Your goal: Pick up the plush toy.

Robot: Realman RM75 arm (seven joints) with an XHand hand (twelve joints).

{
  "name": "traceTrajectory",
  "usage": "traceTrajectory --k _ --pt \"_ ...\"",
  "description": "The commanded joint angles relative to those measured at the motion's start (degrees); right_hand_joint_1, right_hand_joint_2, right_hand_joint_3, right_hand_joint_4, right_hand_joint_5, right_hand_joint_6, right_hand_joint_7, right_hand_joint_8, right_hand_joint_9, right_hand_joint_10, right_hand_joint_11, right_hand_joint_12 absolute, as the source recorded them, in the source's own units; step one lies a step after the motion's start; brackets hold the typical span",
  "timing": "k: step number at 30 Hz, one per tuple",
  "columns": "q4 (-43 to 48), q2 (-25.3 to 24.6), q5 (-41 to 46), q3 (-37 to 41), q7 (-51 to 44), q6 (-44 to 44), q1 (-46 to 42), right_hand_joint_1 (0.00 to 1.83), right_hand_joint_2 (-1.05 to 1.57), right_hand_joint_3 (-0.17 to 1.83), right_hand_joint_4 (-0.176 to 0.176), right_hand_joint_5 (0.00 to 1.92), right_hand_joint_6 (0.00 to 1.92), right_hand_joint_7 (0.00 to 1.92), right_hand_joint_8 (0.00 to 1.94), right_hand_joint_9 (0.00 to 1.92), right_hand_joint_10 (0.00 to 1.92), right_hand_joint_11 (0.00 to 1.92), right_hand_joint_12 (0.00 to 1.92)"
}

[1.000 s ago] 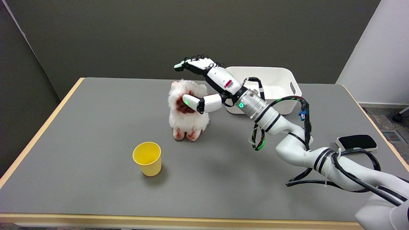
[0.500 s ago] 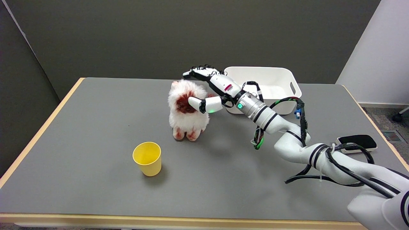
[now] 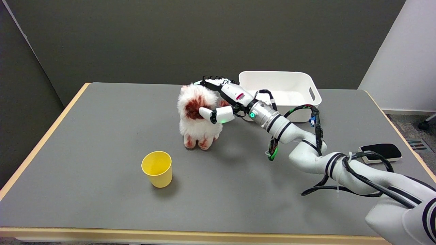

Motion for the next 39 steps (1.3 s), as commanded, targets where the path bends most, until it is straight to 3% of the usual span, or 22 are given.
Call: traceTrajectory --k 1,5,9,12,14,16,18,19,23,29,31,32,39 --pt "1.2 0.1 -0.3 -0.9 0.4 1.1 0.3 0.5 0.61 0.93 0.103 0.23 0.49 0.25 0.3 0.17 0.64 0.04 1.21" --pt "1.3 0.1 -0.1 -0.9 1.1 1.7 0.0 0.45 0.6 0.97 0.101 0.22 0.51 0.25 0.33 0.17 0.66 0.08 1.15" --pt "1.3 0.1 -0.3 -0.6 1.8 1.7 -0.3 0.53 0.63 0.9 0.092 0.25 0.48 0.28 0.31 0.19 0.66 0.06 1.22" --pt "1.8 0.1 -0.3 -0.6 1.5 1.5 -0.6 0.57 0.65 0.89 0.073 0.29 0.54 0.4 0.4 0.29 0.78 0.13 1.27" --pt "2.1 0.1 -0.3 -0.5 1.4 1.5 -0.9 0.65 0.67 0.89 0.059 0.32 0.6 0.49 0.52 0.39 0.92 0.28 1.43" --pt "2.6 0.2 -0.2 -0.2 1.4 1.5 -1.2 0.86 0.73 0.89 0.067 0.48 1.03 0.7 0.94 0.6 1.17 0.53 1.64" --pt "3.0 0.2 0.1 0.0 1.4 1.6 -1.5 1.11 1.14 0.22 -0.062 0.56 1.43 0.82 1.26 0.73 1.21 0.67 1.83" --pt "3.3 0.3 0.1 0.2 1.4 1.7 -1.8 1.17 1.21 0.1 -0.091 0.58 1.51 0.85 1.32 0.77 1.23 0.69 1.88" --pt "4.4 0.5 0.1 1.0 1.4 1.3 -2.7 1.17 1.09 0.34 -0.082 0.61 1.51 0.86 1.36 0.81 1.38 0.87 1.92" --pt "4.5 0.6 0.1 1.3 1.3 1.6 -3.2 1.19 0.97 0.55 -0.069 0.66 1.55 0.9 1.31 0.88 1.51 1.05 1.92" --pt "4.7 0.6 0.1 1.5 1.3 1.7 -3.2 1.34 0.89 0.65 -0.151 0.65 1.55 0.89 1.27 0.87 1.54 1.06 1.92" --pt "4.8 0.6 0.1 1.6 1.3 1.7 -3.2 1.36 0.88 0.67 -0.163 0.65 1.54 0.89 1.26 0.87 1.54 1.06 1.92" --pt "7.5 1.0 -0.4 5.7 1.2 2.4 -2.7 1.36 0.88 0.68 -0.17 0.65 1.56 0.89 1.26 0.87 1.54 1.06 1.92"
